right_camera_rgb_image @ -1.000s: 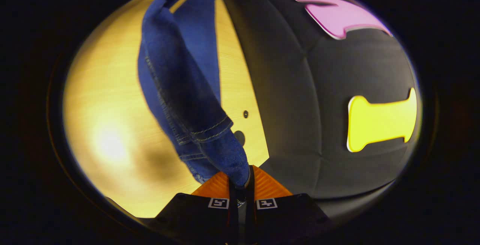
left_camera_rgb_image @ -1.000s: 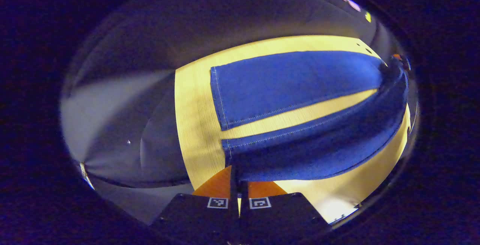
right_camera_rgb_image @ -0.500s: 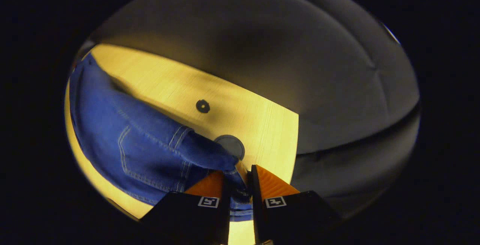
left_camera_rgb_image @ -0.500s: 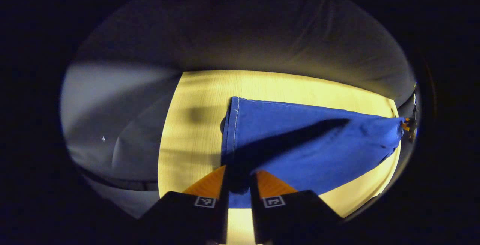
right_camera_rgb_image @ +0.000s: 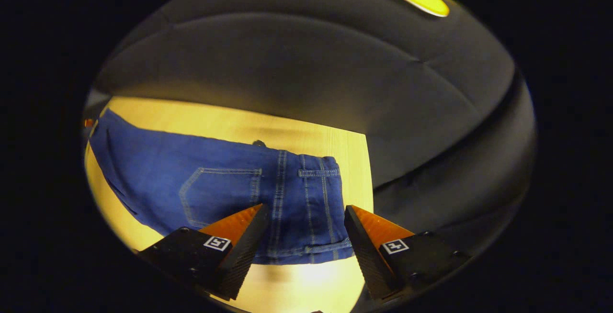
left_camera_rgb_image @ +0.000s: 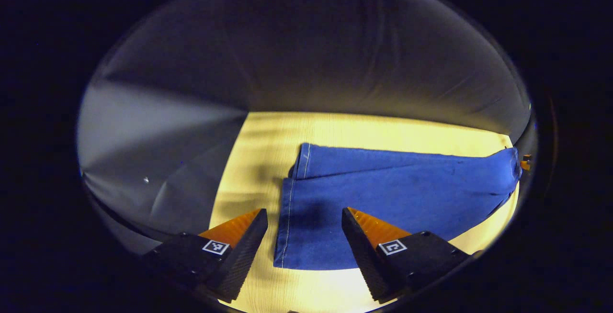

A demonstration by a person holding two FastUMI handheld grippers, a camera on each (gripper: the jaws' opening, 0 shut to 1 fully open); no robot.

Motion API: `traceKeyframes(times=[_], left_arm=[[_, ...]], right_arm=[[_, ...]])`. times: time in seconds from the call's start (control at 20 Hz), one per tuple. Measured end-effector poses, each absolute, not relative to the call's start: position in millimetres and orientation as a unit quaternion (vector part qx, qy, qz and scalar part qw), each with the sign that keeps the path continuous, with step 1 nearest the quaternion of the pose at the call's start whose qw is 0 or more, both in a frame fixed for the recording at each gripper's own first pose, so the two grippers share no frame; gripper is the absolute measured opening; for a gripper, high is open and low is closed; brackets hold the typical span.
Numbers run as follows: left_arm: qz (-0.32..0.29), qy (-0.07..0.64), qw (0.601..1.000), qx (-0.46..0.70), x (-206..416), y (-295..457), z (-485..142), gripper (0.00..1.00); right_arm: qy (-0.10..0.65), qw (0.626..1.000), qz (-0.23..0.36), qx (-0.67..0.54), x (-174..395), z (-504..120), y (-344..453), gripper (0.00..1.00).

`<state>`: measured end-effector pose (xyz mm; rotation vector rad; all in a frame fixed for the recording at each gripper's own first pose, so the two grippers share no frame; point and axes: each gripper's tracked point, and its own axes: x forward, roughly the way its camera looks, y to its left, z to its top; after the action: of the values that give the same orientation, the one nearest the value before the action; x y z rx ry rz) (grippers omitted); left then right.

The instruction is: Grasp the waist and the cuffs of the jeans and fold them to make the two legs overlap; first hold the waist and fold one-third of the jeans toward the cuffs, then hold the cuffs and fold the remaining one-third in the same direction to finish folding.

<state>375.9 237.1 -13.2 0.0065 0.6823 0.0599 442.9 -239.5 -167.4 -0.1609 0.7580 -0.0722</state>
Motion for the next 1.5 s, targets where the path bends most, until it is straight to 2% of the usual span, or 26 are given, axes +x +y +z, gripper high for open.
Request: traceKeyframes(times=[0.15, 0.4, 0.6, 0.75, 0.95, 1.15, 1.3, 1.45, 1.5], left_arm=[[0.035, 0.268, 0.962, 0.036, 359.7, 229.8, 21.0, 0.97], [0.015, 0.166, 0.985, 0.032, 321.8, 191.9, 70.8, 0.99], [0.001, 0.121, 0.991, 0.062, 271.1, 149.9, 90.5, 1.00], [-0.030, 0.089, 0.996, -0.003, 235.3, 95.5, 108.5, 0.99], [-0.087, 0.099, 0.990, -0.049, 206.9, 50.2, 100.3, 0.99], [-0.099, 0.116, 0.987, -0.057, 204.7, 35.5, 88.3, 0.98], [-0.096, 0.118, 0.986, -0.072, 203.9, 29.5, 86.7, 0.97], [-0.100, 0.124, 0.985, -0.067, 206.8, 22.1, 84.3, 0.97], [-0.101, 0.127, 0.985, -0.061, 208.0, 19.6, 83.7, 0.97]], right_arm=[[0.338, 0.940, -0.050, -0.010, 424.0, -150.6, -224.0, 0.98], [0.247, 0.957, -0.139, 0.065, 398.9, -125.1, -234.9, 0.98], [0.229, 0.944, -0.198, 0.135, 372.1, -138.0, -246.6, 0.98], [0.220, 0.930, -0.234, 0.179, 370.4, -160.2, -259.3, 0.99], [0.241, 0.917, -0.257, 0.185, 380.5, -198.6, -275.2, 0.98], [0.221, 0.901, -0.271, 0.256, 400.9, -214.7, -281.8, 0.99], [0.224, 0.891, -0.297, 0.259, 400.5, -225.5, -297.7, 0.98], [0.212, 0.899, -0.291, 0.249, 412.1, -231.4, -291.7, 0.99], [0.207, 0.901, -0.288, 0.250, 414.2, -228.5, -289.9, 0.95]])
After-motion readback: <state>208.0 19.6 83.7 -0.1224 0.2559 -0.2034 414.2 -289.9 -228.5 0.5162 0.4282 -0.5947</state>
